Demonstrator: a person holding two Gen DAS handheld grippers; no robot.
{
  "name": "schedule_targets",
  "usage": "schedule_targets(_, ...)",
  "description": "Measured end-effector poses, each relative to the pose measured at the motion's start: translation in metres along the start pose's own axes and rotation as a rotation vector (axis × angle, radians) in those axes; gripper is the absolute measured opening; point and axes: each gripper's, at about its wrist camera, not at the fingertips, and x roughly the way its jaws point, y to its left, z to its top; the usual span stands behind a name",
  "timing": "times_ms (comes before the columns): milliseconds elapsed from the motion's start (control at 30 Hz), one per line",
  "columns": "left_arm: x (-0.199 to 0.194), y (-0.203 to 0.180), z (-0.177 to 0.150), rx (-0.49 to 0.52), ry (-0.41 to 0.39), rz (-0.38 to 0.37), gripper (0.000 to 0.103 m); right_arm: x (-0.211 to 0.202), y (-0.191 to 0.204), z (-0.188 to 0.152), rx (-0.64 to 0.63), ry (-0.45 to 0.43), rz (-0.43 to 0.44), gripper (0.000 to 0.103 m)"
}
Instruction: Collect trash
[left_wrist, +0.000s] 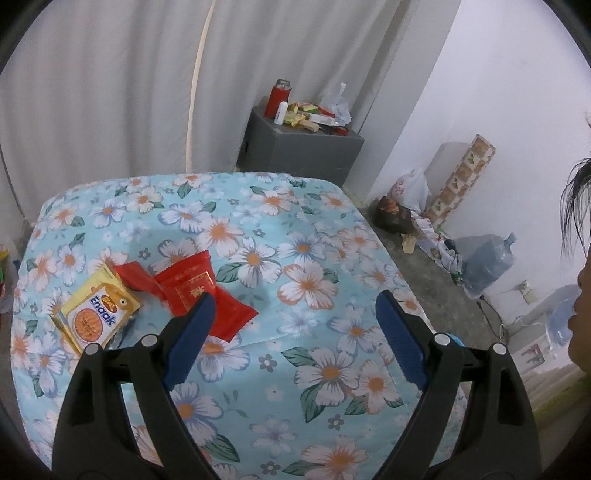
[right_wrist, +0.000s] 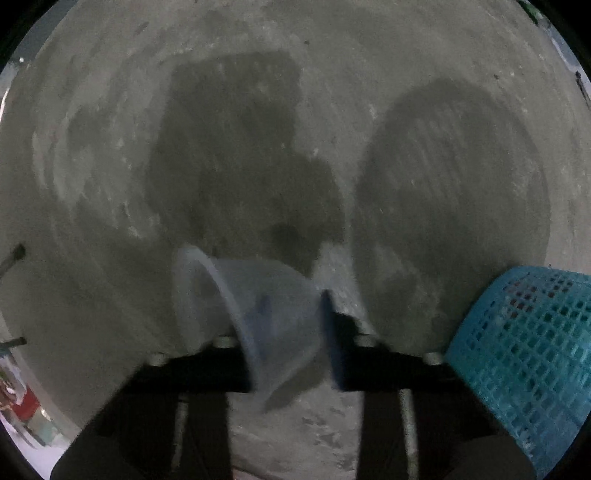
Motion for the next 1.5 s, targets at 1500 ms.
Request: schedule_targets(1500,-0.128,-0.048,-0.043,0.038,-0.200,-0.140,0.084,-0.185,-0.347,-0.262,0.780,-0.455,0.331,0.051)
